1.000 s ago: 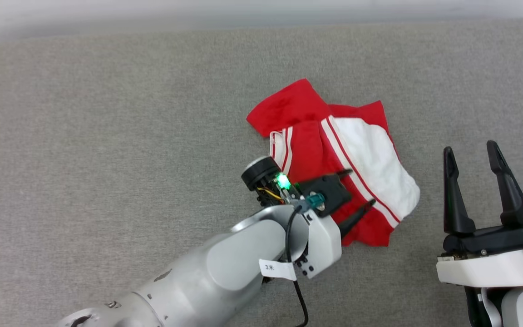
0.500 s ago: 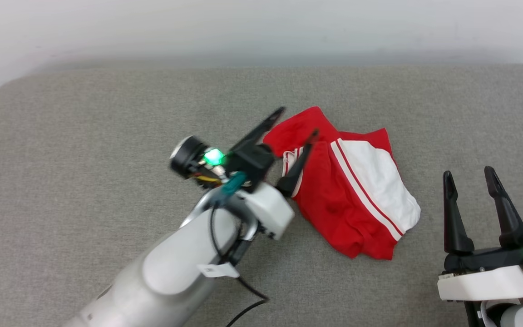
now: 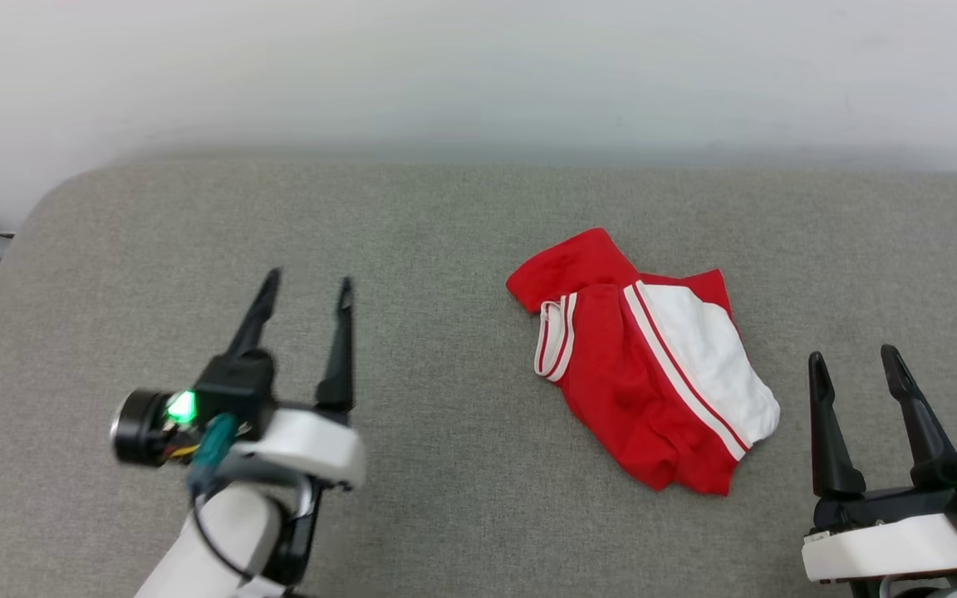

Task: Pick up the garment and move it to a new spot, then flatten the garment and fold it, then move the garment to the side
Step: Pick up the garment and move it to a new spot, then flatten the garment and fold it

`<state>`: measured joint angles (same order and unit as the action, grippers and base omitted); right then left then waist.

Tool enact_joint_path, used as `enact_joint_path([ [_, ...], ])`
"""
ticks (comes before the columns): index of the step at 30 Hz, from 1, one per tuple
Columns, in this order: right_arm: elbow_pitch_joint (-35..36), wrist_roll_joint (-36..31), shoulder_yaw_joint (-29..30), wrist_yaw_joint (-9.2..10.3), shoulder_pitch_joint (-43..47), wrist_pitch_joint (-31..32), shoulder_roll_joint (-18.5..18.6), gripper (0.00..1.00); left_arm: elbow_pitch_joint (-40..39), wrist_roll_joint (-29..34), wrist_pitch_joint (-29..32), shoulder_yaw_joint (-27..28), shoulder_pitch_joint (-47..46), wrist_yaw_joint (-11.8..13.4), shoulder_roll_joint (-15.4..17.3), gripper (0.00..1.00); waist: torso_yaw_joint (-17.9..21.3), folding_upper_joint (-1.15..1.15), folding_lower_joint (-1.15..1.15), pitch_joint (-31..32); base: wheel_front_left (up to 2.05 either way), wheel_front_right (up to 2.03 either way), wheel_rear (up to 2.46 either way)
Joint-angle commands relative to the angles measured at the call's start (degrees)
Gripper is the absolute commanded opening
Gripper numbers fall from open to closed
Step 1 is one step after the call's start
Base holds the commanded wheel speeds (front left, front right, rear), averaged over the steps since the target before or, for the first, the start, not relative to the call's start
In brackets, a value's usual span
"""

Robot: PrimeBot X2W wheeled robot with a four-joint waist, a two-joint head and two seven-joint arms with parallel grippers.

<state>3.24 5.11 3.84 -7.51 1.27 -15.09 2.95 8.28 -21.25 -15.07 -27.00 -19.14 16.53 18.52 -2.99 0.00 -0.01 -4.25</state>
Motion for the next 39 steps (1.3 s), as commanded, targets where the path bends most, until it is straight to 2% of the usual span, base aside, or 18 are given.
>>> enact_joint_path([
  [1, -0.1, 0.3, 0.1, 0.04, 0.3, -0.1, -0.1, 1.00, -0.6, 0.4, -0.1, 0.8, 1.1, -0.4, -0.1, 1.00, -0.2, 0.00, 0.01, 0.4, 0.00, 0.00, 0.00],
  [7, -0.6, 1.4, 0.5, 0.04, 1.4, -0.1, -0.1, 1.00, -2.9, 3.7, -0.1, 9.3, 10.2, -2.3, -1.6, 1.00, -0.6, 0.00, 0.01, 1.8, 0.00, 0.00, 0.00],
  [13, -1.2, 2.4, 1.1, 0.04, 2.7, -0.1, -0.1, 1.00, -3.7, 6.9, -0.1, 14.0, 16.5, -5.5, -4.9, 1.00, -0.6, 0.00, 0.01, 2.6, 0.00, 0.00, 0.00],
  [23, -2.6, 3.5, 1.7, 0.04, 4.8, -0.1, -0.1, 1.00, -3.3, 11.3, -0.1, 19.4, 21.3, -10.3, -9.7, 1.00, 0.2, 0.00, 0.01, 3.5, 0.00, 0.00, 0.00],
  [34, -5.7, 3.7, 1.8, 0.04, 5.7, -0.1, -0.1, 1.00, -2.1, 15.0, -0.1, 23.2, 22.8, -14.6, -12.8, 1.00, 0.4, 0.00, 0.01, 4.5, 0.00, 0.00, 0.00],
  [39, -6.4, 3.6, 1.8, 0.04, 5.5, -0.1, -0.1, 1.00, -1.8, 15.9, -0.1, 24.1, 22.9, -15.4, -13.4, 1.00, 0.4, 0.00, 0.01, 4.5, 0.00, 0.00, 0.00],
])
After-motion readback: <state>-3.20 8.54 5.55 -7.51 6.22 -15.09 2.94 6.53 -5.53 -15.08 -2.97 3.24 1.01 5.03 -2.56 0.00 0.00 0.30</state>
